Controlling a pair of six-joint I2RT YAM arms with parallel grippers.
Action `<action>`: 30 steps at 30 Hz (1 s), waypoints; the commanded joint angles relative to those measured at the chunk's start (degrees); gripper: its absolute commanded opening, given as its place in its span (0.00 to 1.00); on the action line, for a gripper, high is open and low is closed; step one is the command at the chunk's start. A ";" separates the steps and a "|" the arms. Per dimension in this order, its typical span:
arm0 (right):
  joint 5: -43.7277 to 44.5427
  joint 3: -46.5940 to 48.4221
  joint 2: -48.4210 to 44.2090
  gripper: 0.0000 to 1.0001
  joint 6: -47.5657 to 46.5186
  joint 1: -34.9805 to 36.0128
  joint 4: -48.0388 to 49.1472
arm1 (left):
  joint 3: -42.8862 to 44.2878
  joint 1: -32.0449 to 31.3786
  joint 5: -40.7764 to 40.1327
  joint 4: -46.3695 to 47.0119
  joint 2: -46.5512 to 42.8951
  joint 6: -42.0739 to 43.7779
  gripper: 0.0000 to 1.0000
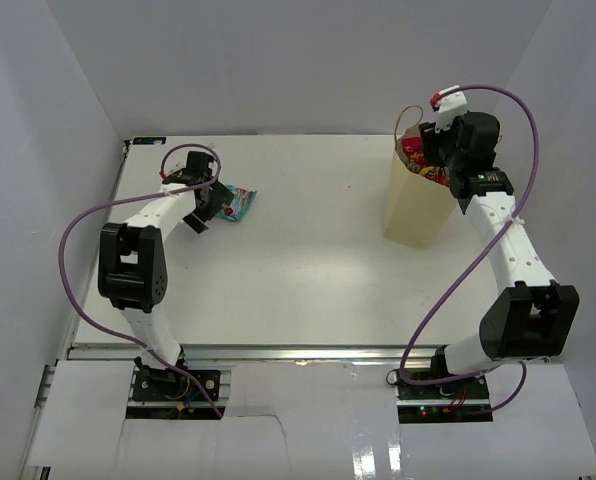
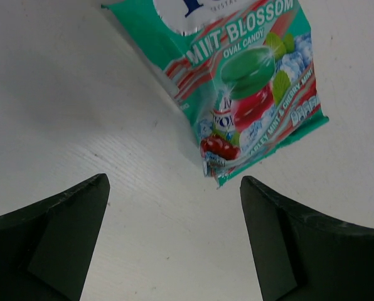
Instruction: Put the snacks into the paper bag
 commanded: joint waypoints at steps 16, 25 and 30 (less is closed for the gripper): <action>-44.82 -6.16 -17.43 0.90 -10.19 -2.73 -14.21 | 5.10 4.79 15.89 14.14 13.29 7.76 0.25; -65.22 -4.76 -11.92 0.94 -6.42 3.74 -25.71 | -18.11 4.88 50.25 44.80 -7.89 22.79 0.08; -56.72 -6.51 -5.67 0.90 13.68 12.54 -20.30 | -25.94 1.46 65.46 53.43 -14.04 21.92 0.06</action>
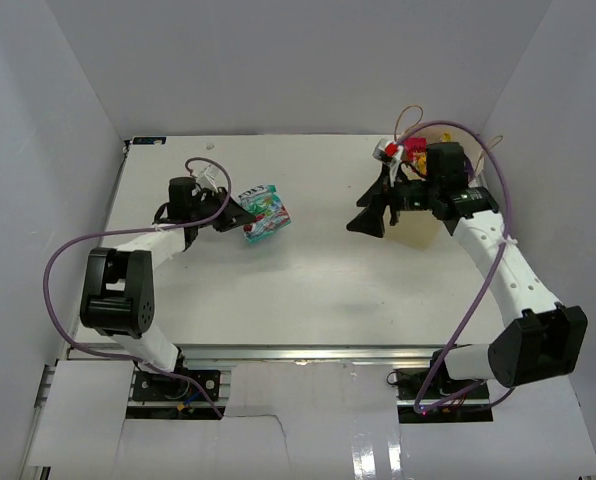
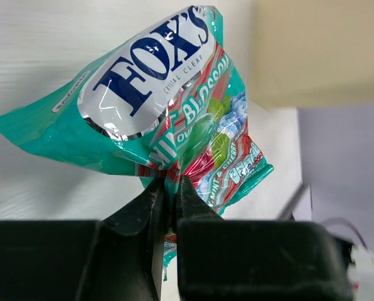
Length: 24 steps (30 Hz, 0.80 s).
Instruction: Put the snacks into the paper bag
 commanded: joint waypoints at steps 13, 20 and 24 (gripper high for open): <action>18.10 -2.17 11.94 0.95 39.83 11.73 15.37 | -5.73 -18.86 15.33 20.85 -9.48 -6.10 0.05; 12.47 -4.38 10.37 0.13 39.06 11.64 18.54 | -5.55 -19.84 14.97 21.73 -10.19 -7.60 0.41; 8.53 -1.13 8.00 0.08 30.38 10.59 16.35 | -6.34 -19.49 10.78 21.21 -12.90 -4.71 0.98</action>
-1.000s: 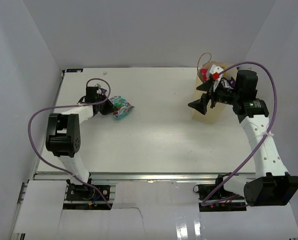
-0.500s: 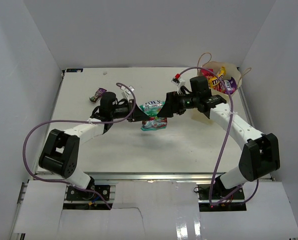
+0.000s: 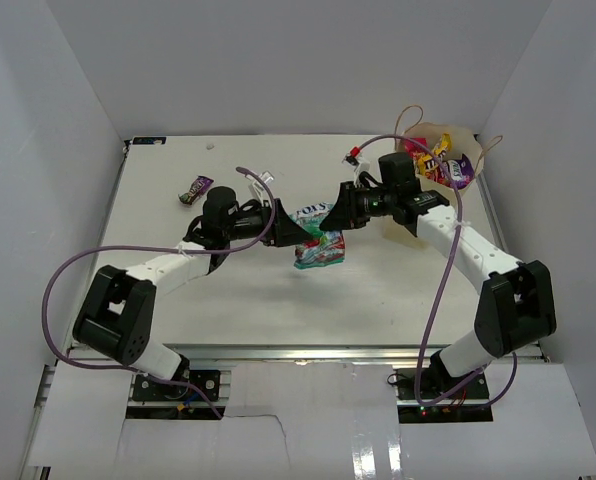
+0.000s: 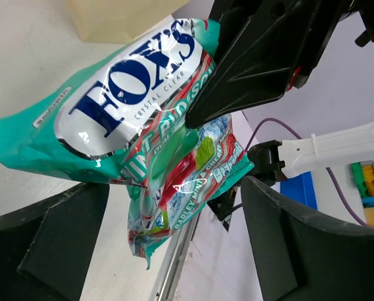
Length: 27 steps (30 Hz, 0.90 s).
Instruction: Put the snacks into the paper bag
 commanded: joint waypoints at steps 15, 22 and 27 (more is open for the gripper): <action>39.65 16.75 -18.22 0.08 -28.33 -12.58 5.41 | 26.15 14.24 -66.27 -45.69 6.37 16.52 0.98; 55.05 11.30 -17.88 0.08 -31.91 -17.41 16.64 | 37.49 15.83 -79.31 -46.31 18.23 21.16 0.98; 62.26 11.28 -10.86 0.08 -41.23 -17.77 17.40 | 44.26 16.80 -78.26 -44.82 26.49 28.36 0.98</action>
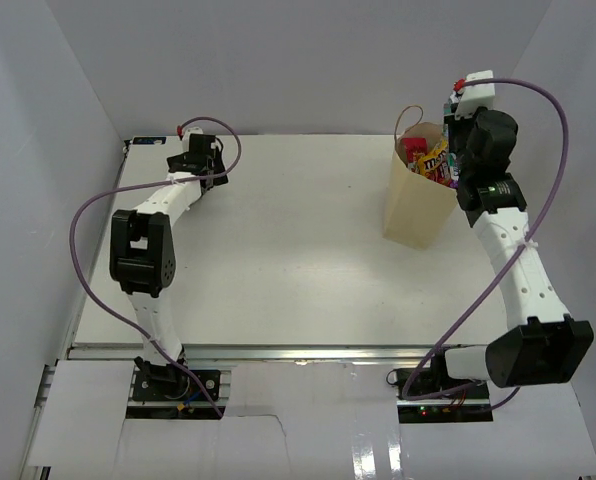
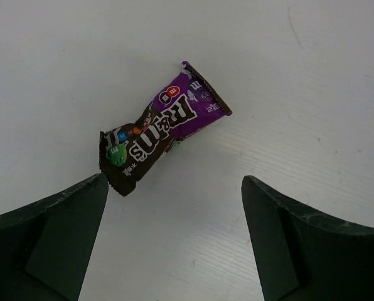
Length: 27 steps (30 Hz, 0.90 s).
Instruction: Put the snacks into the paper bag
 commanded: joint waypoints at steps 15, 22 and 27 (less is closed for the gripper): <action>-24.89 5.56 4.51 0.63 -12.69 -1.49 -18.17 | 6.69 3.47 0.58 1.77 13.17 17.45 0.97; -30.98 5.30 -0.93 0.99 -12.78 -3.86 -20.10 | 5.02 6.12 9.00 1.07 13.70 17.10 0.77; -31.24 4.95 -1.29 0.97 -11.28 -4.57 -20.55 | 3.62 6.29 15.42 -0.25 13.00 16.48 0.43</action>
